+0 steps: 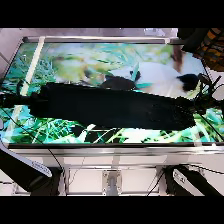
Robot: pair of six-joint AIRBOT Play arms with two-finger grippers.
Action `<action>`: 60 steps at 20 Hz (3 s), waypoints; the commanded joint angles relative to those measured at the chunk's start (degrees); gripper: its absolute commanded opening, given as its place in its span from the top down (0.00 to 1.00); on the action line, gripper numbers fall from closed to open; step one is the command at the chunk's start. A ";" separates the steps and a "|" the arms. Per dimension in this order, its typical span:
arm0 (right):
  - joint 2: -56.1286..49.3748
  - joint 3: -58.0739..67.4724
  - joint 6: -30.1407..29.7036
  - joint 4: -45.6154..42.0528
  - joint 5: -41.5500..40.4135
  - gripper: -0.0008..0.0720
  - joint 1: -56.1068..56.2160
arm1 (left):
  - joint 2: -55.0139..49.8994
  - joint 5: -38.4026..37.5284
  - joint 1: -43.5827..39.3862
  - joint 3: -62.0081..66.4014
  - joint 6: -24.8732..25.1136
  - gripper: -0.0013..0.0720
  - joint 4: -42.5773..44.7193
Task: Fold the clothes and pants, and hang the long-sleeved shirts on hangers.
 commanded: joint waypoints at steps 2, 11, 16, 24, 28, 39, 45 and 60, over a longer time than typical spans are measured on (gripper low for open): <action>-0.02 0.04 -0.87 -0.28 -1.38 0.97 0.04 | -0.20 -5.81 -3.41 0.09 -1.29 0.96 -0.26; -0.02 0.04 -5.07 -0.26 -1.92 0.97 0.04 | 18.75 -11.13 -3.78 5.46 -14.64 0.97 12.92; -0.02 0.04 -7.04 -0.24 -4.26 0.97 0.04 | 30.53 -13.79 -8.57 5.51 -19.12 0.97 12.87; -0.04 0.04 -11.30 -0.07 -5.92 0.97 0.04 | 31.17 -3.65 -37.68 5.51 -23.56 0.97 0.50; -0.04 0.04 -13.05 -0.07 -6.01 0.97 0.04 | 23.76 3.17 -52.02 5.51 -26.08 0.96 0.44; -0.13 0.04 -17.20 0.09 -6.27 0.97 0.04 | 2.29 10.49 -65.64 5.51 -23.15 0.96 -15.50; -0.13 0.04 -17.20 0.20 -6.84 0.97 0.04 | 2.36 10.23 -67.34 5.60 -22.43 0.29 -15.50; -0.50 -3.37 -18.91 14.32 -12.41 0.97 3.32 | 6.34 8.17 -64.28 5.62 -15.54 0.65 -25.79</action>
